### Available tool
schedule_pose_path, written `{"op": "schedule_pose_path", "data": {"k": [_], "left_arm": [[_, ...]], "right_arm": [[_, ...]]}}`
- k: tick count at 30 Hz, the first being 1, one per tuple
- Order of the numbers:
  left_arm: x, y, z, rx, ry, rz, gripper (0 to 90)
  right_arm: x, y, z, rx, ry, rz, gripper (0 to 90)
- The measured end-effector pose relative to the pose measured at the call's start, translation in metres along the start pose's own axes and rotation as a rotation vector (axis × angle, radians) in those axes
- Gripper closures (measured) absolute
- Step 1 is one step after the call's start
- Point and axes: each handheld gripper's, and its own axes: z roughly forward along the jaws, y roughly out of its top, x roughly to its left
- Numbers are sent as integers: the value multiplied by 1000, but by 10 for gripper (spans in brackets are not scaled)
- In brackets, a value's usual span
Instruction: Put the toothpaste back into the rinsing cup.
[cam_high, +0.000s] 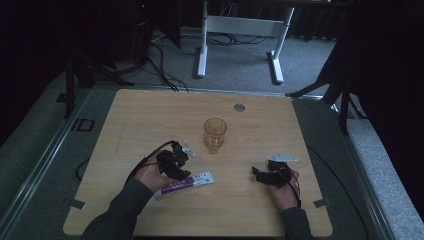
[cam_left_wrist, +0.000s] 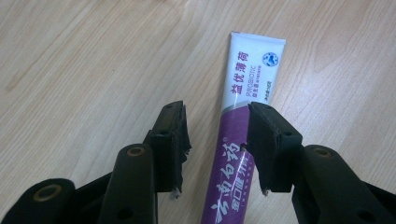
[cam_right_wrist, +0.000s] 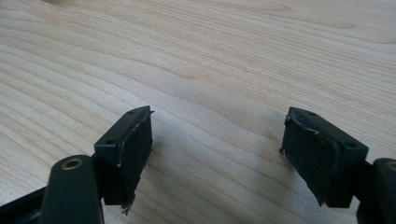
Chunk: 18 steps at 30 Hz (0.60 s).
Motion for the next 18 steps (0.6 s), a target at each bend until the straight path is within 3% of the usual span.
{"op": "schedule_pose_path", "data": {"k": [18], "left_arm": [[-4,4,8,58,-5,24,567]], "right_arm": [[0,0,0,0,0,0,242]]}}
